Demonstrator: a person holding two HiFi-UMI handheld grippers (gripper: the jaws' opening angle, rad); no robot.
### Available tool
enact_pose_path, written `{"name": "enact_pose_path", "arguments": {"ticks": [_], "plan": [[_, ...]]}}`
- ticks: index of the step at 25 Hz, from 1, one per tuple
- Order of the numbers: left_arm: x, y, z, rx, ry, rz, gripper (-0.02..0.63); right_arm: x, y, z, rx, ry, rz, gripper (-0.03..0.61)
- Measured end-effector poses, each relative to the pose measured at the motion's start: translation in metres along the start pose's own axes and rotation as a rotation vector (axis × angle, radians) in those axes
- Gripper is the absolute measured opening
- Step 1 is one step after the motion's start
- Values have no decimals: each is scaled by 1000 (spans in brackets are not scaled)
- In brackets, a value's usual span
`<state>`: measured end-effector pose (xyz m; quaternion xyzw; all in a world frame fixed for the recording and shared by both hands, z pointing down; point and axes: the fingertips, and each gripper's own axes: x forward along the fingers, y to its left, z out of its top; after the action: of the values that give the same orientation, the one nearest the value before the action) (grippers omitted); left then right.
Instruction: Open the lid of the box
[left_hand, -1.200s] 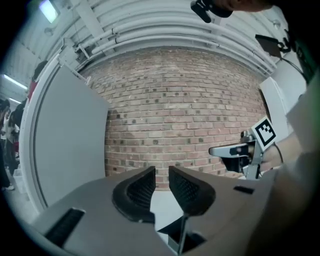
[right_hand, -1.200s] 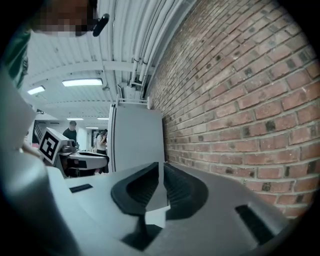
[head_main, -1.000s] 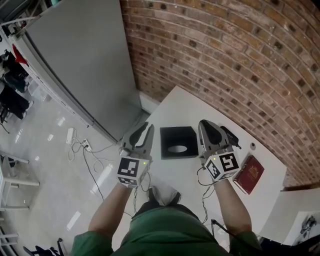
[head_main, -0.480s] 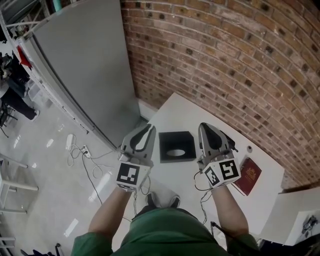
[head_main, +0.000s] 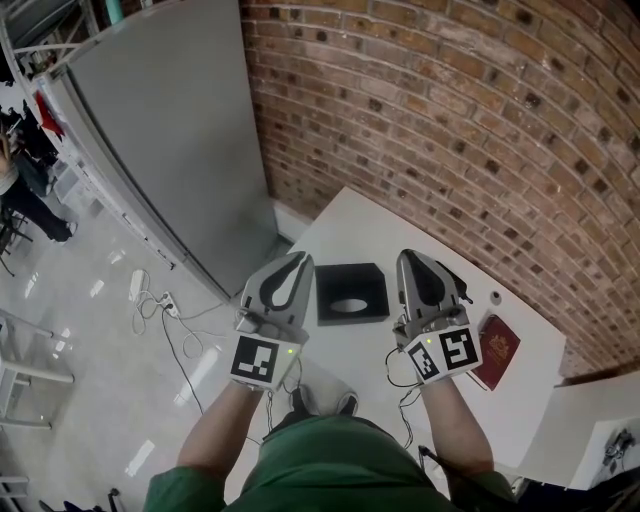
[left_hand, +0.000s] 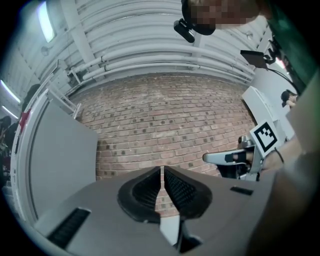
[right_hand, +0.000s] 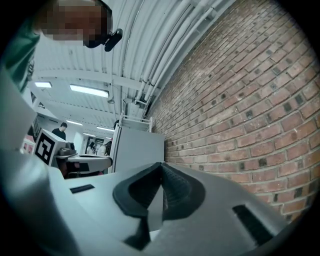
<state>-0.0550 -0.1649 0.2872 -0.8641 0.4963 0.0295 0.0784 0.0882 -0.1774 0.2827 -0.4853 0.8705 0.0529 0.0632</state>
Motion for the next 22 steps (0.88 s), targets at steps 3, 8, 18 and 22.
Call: {"name": "enact_pose_path", "arguments": {"ticks": [3, 8, 18, 22], "plan": [[-1, -1, -1, -3, 4, -2, 23, -1, 2, 0, 1, 1, 3, 5], [-2, -1, -3, -4, 7, 1, 20, -3, 4, -1, -8, 4, 4, 5], [-3, 0, -3, -19, 5, -5, 11, -3, 5, -2, -40, 6, 2, 3], [-2, 0, -4, -25, 2, -14, 8, -2, 4, -3, -43, 7, 0, 3]]}}
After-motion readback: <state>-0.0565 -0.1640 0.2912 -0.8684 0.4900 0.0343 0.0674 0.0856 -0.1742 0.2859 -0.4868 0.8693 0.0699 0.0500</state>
